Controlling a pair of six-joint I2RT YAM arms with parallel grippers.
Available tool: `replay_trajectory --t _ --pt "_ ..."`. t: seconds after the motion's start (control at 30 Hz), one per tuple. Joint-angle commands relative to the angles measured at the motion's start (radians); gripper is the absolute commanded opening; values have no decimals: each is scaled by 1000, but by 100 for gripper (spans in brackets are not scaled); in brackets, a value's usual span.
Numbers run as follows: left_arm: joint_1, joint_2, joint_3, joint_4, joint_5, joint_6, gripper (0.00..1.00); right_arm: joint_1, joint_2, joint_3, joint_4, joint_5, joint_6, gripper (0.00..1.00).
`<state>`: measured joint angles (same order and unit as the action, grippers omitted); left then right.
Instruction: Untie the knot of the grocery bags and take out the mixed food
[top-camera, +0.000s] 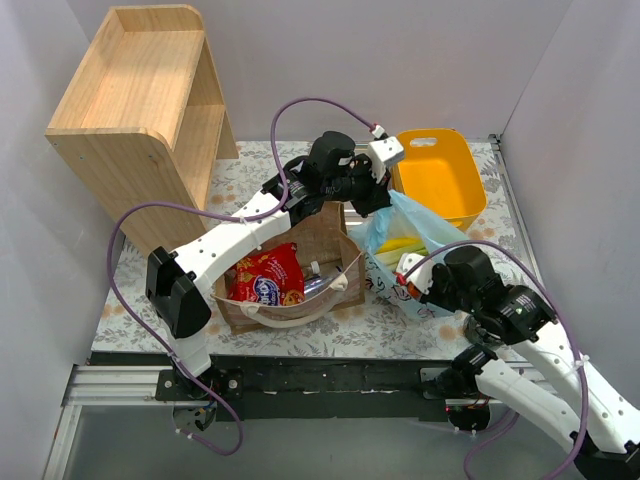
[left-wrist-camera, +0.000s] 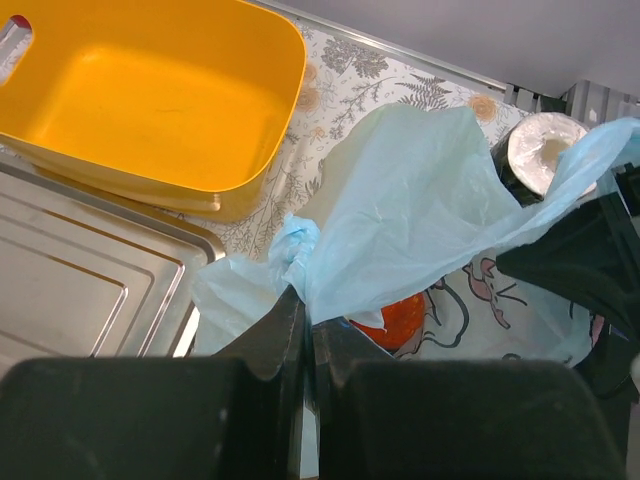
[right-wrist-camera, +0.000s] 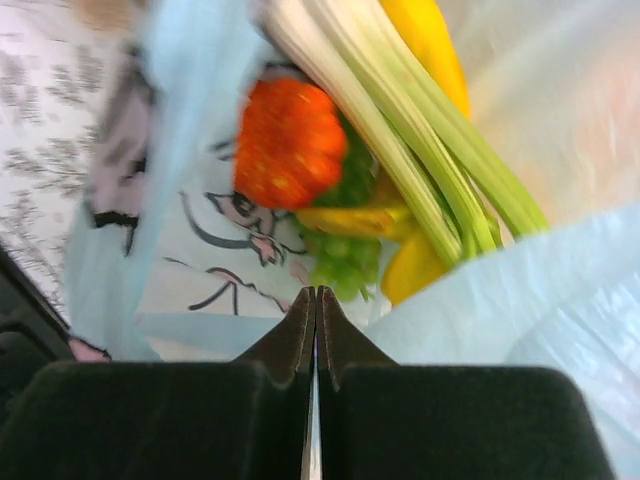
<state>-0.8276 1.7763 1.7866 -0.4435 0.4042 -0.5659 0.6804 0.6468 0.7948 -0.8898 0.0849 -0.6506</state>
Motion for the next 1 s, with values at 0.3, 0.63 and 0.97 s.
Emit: replay_trajectory --t 0.3,0.63,0.97 --pt "18 -43 36 42 13 -43 1 -268 53 84 75 -184 -53 23" --pt "44 -17 30 60 25 -104 6 -269 169 41 250 -353 -354 49" --pt "62 -2 33 57 70 -117 8 -268 249 -80 454 -281 -642 66"
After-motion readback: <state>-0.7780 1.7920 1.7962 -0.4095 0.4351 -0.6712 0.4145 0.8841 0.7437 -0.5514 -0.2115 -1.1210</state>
